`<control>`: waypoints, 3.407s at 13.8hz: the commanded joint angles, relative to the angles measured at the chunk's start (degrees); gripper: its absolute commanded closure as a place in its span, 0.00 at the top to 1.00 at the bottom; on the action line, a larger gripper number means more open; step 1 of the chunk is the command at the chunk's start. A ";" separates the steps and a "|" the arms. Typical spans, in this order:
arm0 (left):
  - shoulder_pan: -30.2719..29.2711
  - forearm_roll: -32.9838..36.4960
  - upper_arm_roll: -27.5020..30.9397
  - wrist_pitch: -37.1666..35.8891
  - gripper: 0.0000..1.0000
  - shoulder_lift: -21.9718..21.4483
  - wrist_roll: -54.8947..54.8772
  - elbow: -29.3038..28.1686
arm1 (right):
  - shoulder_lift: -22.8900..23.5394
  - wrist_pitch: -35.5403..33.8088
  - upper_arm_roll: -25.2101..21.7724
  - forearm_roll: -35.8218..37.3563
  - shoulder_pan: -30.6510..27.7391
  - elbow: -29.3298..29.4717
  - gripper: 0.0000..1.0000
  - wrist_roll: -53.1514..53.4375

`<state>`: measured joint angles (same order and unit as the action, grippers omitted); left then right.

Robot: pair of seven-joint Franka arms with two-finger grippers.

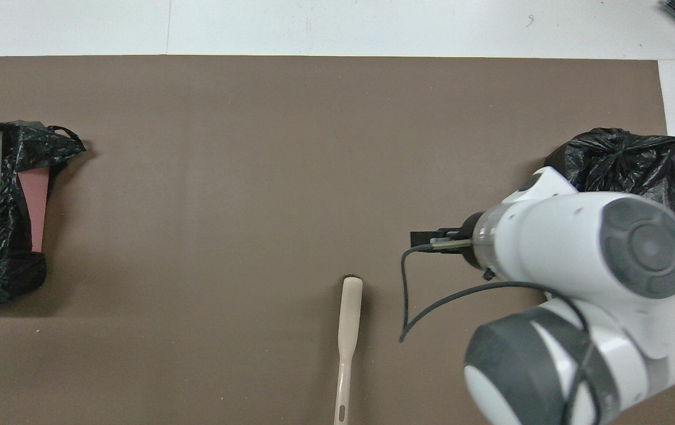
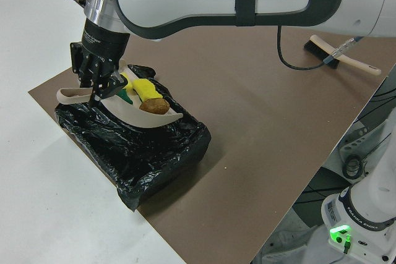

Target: Sweep and dump trash in bin

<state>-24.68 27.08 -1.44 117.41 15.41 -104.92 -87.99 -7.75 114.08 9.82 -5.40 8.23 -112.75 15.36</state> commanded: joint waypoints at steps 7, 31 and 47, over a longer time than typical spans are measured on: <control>1.65 25.36 -0.06 3.01 0.00 -5.91 20.52 -10.26 | 0.63 -13.60 -14.04 6.88 -2.42 12.97 1.00 -12.61; 28.63 17.69 -0.76 -29.34 0.00 -11.90 53.03 -11.06 | 2.82 -27.86 -15.10 9.53 -6.38 23.98 1.00 -18.35; 44.79 -26.81 -0.93 -20.12 0.00 -11.64 101.38 -12.03 | 2.91 -27.77 -14.40 8.74 -6.03 24.15 1.00 -18.43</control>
<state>16.55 3.00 -3.50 94.41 4.08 -6.76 -98.88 -3.99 87.12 -4.49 3.68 2.18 -88.02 -2.04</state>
